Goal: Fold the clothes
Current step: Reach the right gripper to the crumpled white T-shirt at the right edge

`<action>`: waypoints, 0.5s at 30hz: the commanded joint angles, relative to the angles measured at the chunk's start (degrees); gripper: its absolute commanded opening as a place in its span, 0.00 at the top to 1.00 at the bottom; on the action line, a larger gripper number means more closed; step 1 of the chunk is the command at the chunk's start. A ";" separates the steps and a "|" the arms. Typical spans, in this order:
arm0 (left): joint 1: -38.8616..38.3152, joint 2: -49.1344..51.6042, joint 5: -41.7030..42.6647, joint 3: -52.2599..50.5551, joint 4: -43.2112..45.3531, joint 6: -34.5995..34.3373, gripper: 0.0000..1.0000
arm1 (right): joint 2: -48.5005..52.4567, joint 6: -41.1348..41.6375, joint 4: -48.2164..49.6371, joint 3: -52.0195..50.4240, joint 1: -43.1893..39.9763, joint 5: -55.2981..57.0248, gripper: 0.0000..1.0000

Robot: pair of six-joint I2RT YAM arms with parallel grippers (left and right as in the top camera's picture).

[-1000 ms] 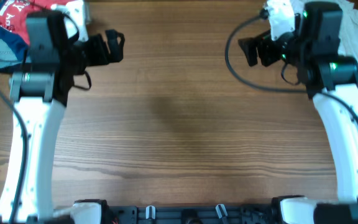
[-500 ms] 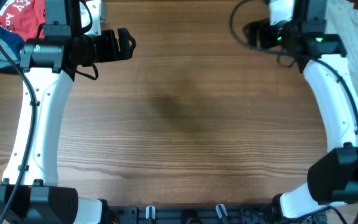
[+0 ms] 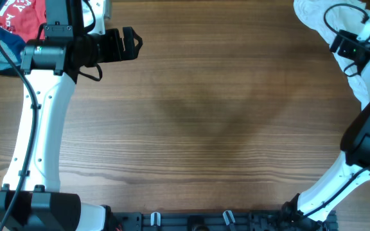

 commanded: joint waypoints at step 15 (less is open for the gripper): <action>-0.22 3.65 1.14 1.27 -0.28 1.14 0.00 | 12.07 3.48 1.33 1.11 -3.65 -0.59 0.60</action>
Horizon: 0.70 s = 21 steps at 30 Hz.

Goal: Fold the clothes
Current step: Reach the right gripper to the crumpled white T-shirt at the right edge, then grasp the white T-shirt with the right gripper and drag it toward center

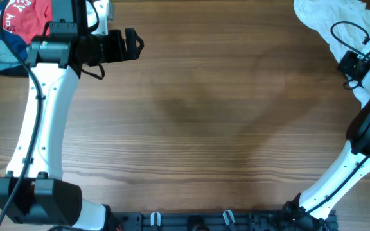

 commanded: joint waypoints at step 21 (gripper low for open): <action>-0.13 0.70 -3.58 1.25 0.59 1.18 0.00 | 2.80 5.64 -25.70 -0.39 42.86 -15.34 0.96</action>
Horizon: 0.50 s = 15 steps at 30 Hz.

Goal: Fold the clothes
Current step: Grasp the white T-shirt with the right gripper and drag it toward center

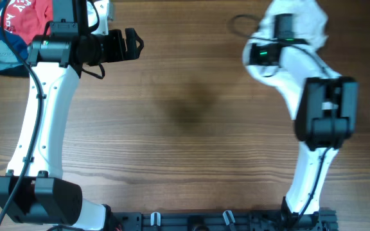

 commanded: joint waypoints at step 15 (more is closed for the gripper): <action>-0.15 0.50 -5.68 1.25 0.11 1.16 0.00 | -20.52 0.11 -8.22 -3.10 2.45 -6.19 0.39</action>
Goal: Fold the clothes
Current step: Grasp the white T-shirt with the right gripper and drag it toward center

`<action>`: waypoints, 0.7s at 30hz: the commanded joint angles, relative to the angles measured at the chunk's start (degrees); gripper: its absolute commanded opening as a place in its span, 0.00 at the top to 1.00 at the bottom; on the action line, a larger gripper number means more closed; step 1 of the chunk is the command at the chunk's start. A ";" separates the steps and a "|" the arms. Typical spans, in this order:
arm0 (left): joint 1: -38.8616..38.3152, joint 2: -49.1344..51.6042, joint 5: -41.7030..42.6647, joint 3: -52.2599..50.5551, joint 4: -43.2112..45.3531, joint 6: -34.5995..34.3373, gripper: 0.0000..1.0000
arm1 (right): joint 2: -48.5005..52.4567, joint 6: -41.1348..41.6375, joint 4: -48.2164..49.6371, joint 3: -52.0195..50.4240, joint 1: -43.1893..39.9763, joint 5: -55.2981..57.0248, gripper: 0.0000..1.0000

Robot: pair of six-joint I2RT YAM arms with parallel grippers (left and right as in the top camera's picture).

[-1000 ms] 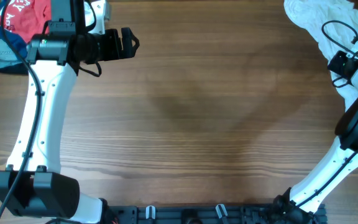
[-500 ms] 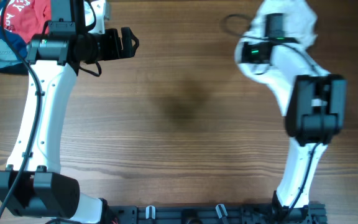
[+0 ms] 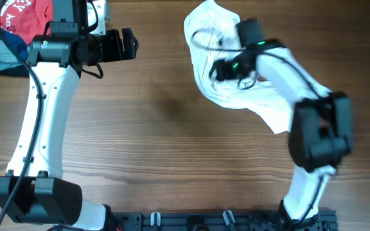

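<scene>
A white garment (image 3: 262,106) lies bunched on the wooden table right of centre, running from the far edge down toward the middle. My right gripper (image 3: 221,69) sits low on its left part, apparently shut on the cloth; the cloth partly hides its fingers. My left gripper (image 3: 132,43) hangs open over bare wood at the far left, pointing right, with nothing between its fingers. It is well apart from the white garment.
A pile of clothes fills the far left corner: a red garment (image 3: 19,13) on top of blue-grey cloth, partly under the left arm. The table (image 3: 172,160) is brown wood. Both arm bases stand at the near edge.
My right gripper has moved left and toward the middle, and the white garment has come with it from the far edge. The left arm has stayed still.
My right gripper was first at the white heap in the far right corner, and stayed there at the second moment. Then it was at the far edge right of centre with the white garment. Now the garment lies near the table's centre. The left arm barely moved.
</scene>
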 commanded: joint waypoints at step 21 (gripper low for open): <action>-0.15 0.50 -0.55 1.25 -1.84 1.14 0.00 | 13.03 5.31 24.79 0.55 -12.28 4.17 0.41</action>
